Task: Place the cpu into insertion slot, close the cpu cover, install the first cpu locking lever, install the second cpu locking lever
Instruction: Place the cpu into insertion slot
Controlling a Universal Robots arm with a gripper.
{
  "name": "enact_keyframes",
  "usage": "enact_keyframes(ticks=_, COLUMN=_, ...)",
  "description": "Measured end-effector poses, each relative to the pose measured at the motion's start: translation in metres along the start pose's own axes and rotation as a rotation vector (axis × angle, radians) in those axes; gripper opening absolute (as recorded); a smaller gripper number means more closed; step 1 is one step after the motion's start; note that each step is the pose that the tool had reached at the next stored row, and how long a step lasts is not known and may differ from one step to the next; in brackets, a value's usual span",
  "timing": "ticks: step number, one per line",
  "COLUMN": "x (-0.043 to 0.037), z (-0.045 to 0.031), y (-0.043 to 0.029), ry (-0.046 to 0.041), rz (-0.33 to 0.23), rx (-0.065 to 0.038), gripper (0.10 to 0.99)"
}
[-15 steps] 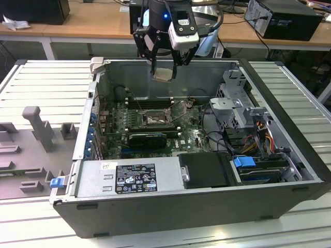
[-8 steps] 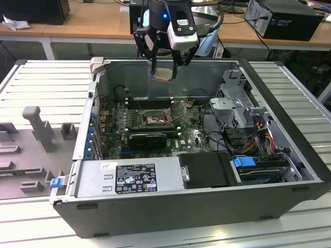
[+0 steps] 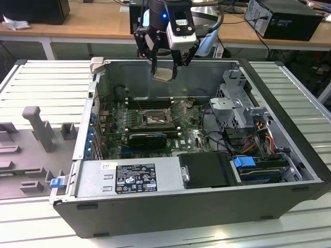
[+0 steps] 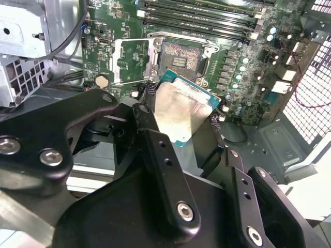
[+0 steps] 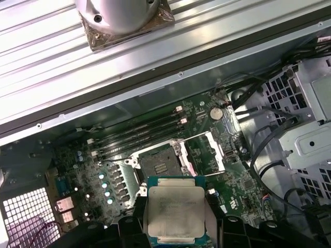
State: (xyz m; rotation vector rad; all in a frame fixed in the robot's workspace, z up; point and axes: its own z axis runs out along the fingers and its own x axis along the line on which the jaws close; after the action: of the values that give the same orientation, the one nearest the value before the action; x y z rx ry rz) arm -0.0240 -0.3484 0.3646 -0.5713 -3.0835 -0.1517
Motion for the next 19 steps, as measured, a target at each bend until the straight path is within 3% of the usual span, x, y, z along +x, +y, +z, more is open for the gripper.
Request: enact_keyframes(ticks=19, x=0.0, z=0.0, y=0.0, ry=-0.0064, rz=0.067, rx=-0.001, gripper=0.529)
